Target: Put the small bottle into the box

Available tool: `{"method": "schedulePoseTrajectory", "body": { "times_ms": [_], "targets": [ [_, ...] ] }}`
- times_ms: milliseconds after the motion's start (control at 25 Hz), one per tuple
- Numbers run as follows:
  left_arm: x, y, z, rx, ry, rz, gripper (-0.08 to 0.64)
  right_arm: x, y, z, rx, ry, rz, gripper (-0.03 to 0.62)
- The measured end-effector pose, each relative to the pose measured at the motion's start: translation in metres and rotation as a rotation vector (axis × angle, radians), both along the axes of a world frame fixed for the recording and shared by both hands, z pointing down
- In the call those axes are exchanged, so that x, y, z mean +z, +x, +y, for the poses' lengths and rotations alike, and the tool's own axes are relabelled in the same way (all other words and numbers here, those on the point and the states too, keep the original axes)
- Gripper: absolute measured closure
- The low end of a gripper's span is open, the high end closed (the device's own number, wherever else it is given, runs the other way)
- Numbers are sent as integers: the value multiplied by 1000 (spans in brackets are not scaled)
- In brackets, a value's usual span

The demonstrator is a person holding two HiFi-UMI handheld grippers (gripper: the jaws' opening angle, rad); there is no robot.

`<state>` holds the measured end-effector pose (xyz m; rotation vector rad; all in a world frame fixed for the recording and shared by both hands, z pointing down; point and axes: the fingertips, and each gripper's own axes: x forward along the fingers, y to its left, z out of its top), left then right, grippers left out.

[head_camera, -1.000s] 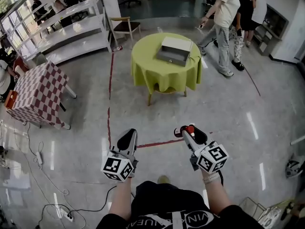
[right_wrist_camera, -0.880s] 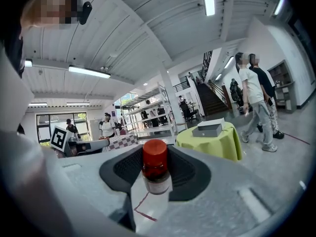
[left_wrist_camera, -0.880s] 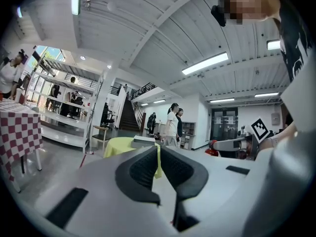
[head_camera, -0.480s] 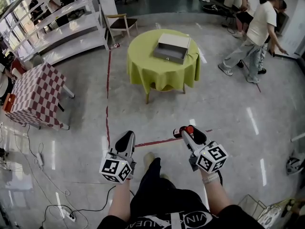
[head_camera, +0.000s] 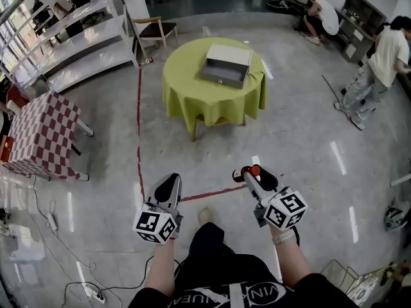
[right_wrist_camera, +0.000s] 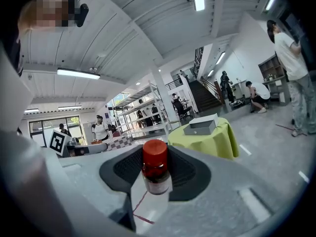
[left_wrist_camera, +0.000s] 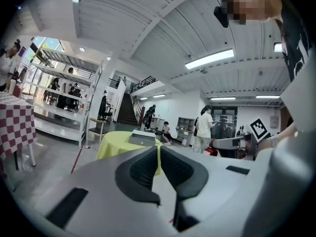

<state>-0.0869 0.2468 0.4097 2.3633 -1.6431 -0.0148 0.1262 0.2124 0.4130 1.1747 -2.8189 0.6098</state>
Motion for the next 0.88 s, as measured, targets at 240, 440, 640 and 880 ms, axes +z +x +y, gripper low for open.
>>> {"method": "schedulePoseTrajectory", "body": {
  "times_ms": [240, 440, 640, 880],
  "targets": [
    [0, 6, -43, 44, -4, -1, 537, -6, 2, -38, 29, 10, -2, 445],
    [-1, -3, -75, 59, -8, 5, 537, -2, -3, -64, 50, -10, 0, 445],
    [3, -5, -105, 90, -20, 2, 537, 2, -7, -91, 81, -30, -9, 445],
    [7, -21, -136, 117, -28, 0, 537, 3, -26, -120, 96, -38, -5, 445]
  ]
}}
